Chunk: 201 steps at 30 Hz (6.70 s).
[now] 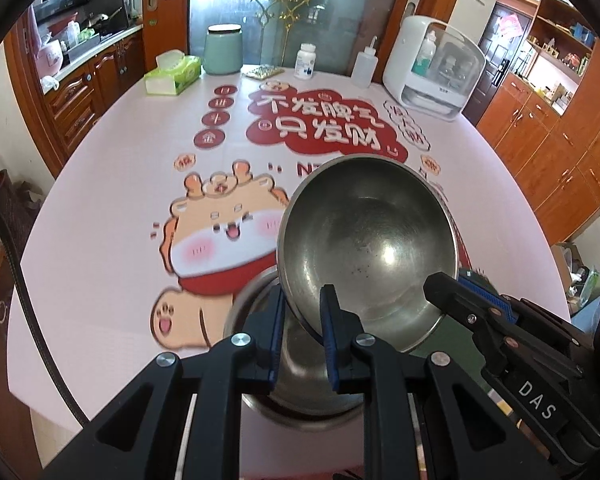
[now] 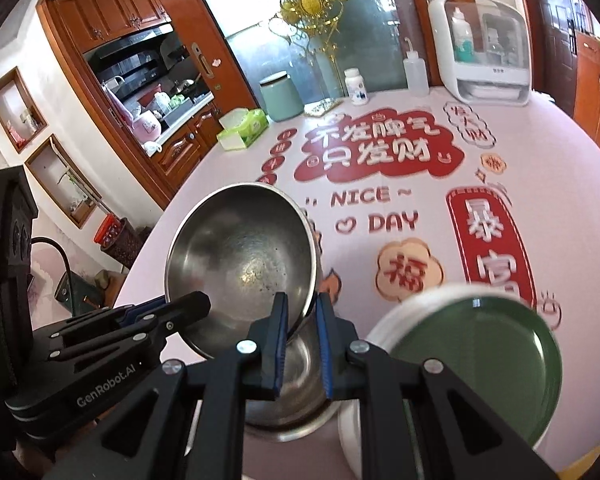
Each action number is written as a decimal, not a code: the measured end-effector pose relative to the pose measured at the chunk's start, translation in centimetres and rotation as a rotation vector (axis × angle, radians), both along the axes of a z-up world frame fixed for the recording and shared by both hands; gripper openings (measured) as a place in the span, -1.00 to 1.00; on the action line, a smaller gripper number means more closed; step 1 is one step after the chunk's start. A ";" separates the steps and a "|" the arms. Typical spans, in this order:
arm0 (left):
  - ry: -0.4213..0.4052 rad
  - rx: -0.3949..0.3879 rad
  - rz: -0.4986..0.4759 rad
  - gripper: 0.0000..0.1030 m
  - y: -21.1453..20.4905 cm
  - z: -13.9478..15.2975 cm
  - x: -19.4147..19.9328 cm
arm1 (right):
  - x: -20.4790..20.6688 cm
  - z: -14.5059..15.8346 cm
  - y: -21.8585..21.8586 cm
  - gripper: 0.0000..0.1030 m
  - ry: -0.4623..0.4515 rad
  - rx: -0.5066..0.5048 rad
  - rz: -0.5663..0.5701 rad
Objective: Organize plates and bowls
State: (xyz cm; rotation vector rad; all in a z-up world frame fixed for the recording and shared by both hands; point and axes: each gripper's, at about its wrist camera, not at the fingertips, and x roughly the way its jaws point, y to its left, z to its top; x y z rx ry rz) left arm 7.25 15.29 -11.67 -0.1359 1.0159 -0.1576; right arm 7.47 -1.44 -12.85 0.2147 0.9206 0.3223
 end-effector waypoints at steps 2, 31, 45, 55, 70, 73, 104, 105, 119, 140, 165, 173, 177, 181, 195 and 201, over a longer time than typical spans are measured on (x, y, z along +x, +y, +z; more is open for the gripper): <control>0.014 -0.002 0.004 -0.70 0.0 -0.5 -0.8 | -0.8 -0.4 -0.1 -0.73 0.012 0.001 0.000; 0.175 0.035 0.247 -0.60 0.3 -3.6 -0.7 | 1.4 -3.4 0.0 -0.58 0.184 0.038 0.221; 0.149 0.010 0.345 -0.38 -0.1 -3.1 -2.5 | 1.7 -3.9 -1.1 -0.48 0.238 0.083 0.316; 0.139 -0.020 0.368 -0.06 0.2 -3.3 -3.3 | 1.7 -4.8 -3.1 -0.32 0.333 0.148 0.292; 0.085 -0.056 0.200 0.24 3.6 -2.4 -0.5 | 2.4 -5.1 -4.5 0.15 0.406 0.239 0.046; 0.096 -0.057 0.150 0.31 4.3 -2.6 0.4 | 1.8 -5.4 -4.6 0.28 0.418 0.266 -0.025; 0.288 0.028 -0.458 0.34 3.1 -8.5 7.0 | -5.0 -11.1 -0.8 0.32 0.496 0.477 -0.538; 0.297 0.030 -0.472 0.34 2.9 -8.8 7.1 | -5.1 -11.2 -0.8 0.32 0.494 0.484 -0.547; 0.370 0.039 -0.571 0.33 1.1 -11.0 8.4 | -4.7 -12.1 -0.8 0.06 0.488 0.531 -0.608; 0.411 -0.066 -0.638 0.03 0.2 -12.4 9.6 | -3.9 -12.9 -0.8 -0.19 0.477 0.574 -0.636; 0.323 -0.114 -0.644 -0.05 1.1 -10.2 9.6 | -3.4 -11.2 -0.7 -0.38 0.387 0.531 -0.576; 0.288 -0.144 -0.634 -0.04 1.6 -8.9 9.0 | -3.8 -9.7 -1.4 -0.38 0.311 0.518 -0.566; 0.272 -0.144 -0.622 -0.04 1.2 -8.3 8.4 | -4.0 -9.2 -1.9 -0.38 0.301 0.507 -0.547; 0.265 -0.146 -0.600 -0.03 0.6 -7.7 7.8 | -4.2 -8.6 -2.5 -0.39 0.295 0.495 -0.524; 0.235 -0.154 -0.567 -0.03 -5.3 -5.5 5.8 | -5.5 -6.4 -8.5 -0.39 0.279 0.475 -0.476; 0.230 -0.161 -0.558 -0.03 -8.6 -5.1 5.2 | -5.8 -5.6 -11.9 -0.39 0.280 0.460 -0.466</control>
